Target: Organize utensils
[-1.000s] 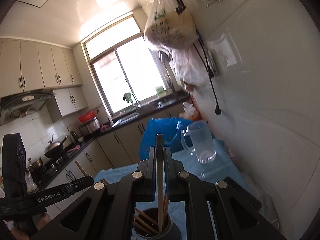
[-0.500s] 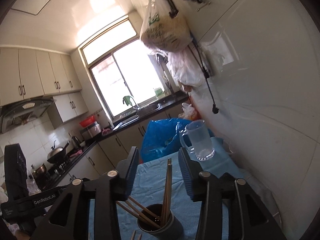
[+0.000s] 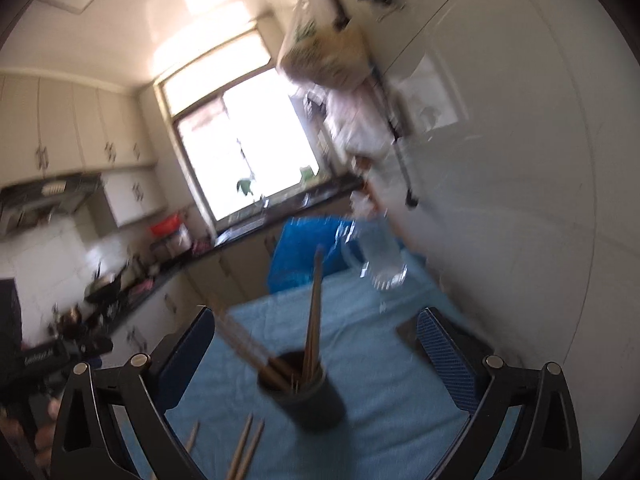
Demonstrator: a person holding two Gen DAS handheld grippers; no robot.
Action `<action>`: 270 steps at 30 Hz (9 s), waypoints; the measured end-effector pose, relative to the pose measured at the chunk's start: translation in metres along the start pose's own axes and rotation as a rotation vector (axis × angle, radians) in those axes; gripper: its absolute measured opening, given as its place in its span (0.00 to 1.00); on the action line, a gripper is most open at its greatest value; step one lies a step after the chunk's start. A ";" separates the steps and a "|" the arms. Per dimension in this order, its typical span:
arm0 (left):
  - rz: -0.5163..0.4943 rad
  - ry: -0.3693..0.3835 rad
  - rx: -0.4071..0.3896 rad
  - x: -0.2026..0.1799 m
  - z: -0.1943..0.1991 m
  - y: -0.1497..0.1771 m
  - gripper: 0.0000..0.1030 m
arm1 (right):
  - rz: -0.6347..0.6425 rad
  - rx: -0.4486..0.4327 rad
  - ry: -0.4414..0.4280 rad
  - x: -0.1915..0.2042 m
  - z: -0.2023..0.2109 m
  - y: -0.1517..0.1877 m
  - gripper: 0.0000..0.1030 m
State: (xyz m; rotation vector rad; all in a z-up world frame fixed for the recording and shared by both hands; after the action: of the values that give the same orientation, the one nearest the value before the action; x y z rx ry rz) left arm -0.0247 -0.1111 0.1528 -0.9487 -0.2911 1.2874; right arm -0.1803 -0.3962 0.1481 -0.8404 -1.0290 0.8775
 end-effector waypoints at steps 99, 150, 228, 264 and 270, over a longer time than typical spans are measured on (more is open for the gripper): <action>-0.046 -0.017 0.027 0.044 0.018 0.019 0.07 | 0.204 0.285 -0.273 0.158 -0.048 0.054 0.06; 0.016 -0.012 0.044 0.074 0.012 0.017 0.07 | 0.211 0.699 -0.142 0.151 -0.191 0.126 0.05; -0.142 0.130 -0.094 -0.059 0.060 -0.041 0.07 | 0.030 -0.059 -0.207 0.071 0.027 -0.055 0.05; -0.090 0.159 -0.072 -0.122 -0.056 -0.061 0.07 | 0.036 -0.044 -0.045 0.020 -0.040 -0.068 0.07; -0.079 0.164 -0.072 -0.118 -0.047 -0.058 0.30 | 0.010 -0.034 -0.052 0.015 -0.035 -0.072 0.16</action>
State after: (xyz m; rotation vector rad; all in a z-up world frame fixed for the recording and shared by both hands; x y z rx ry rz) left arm 0.0101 -0.2368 0.2026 -1.0873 -0.2454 1.1260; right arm -0.1286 -0.4177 0.2077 -0.8564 -1.0884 0.8962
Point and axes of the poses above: each gripper's, at about its wrist camera, not at the fingertips, and z roughly against the way its jaws point, x to its left, y to its underside, the point moved 3 cm from there along -z, roughly the way its jaws point, and after that the axes turned 2 degrees about z, right-handed, at the moved point
